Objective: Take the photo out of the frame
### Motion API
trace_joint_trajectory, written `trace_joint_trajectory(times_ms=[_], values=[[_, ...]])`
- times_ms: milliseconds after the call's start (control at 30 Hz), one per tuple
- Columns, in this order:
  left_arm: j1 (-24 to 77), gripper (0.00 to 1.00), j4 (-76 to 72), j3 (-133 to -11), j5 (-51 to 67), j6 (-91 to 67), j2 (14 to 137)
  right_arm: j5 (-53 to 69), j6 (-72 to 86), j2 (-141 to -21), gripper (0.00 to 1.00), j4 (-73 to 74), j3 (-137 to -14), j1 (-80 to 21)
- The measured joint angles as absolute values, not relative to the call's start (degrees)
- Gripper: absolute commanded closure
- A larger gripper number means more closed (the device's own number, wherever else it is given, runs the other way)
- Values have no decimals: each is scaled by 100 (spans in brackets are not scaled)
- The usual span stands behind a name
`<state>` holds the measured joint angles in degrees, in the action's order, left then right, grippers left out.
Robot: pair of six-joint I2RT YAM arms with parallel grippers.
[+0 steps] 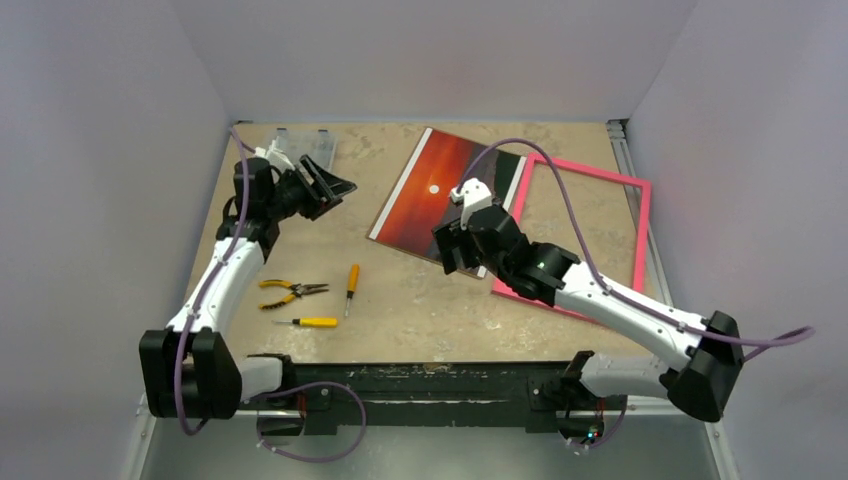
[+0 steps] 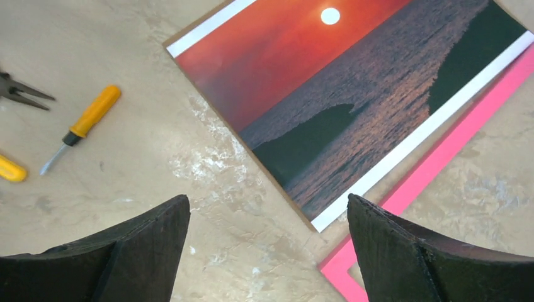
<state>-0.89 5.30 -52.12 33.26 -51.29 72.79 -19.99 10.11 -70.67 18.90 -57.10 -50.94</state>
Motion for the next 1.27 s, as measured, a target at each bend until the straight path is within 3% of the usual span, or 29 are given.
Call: trace_joint_trajectory(times_ms=[400,633,867,1267], values=[[1752,41,421,-5264,2512,-3922,5616,-3057,2788,-4150,2,2945,-5354,-5094],[1946,40,607,-5461,1841,-3754,4359,-3470,3205,-2606,1,3485,-5301,-5094],[1955,40,1127,-5603,1326,-3524,3444,-3701,3345,-2202,1,4010,-5301,-5087],[1955,40,1531,-5795,1120,-3367,3371,-3518,3144,-1754,1,3892,-5262,-5068]])
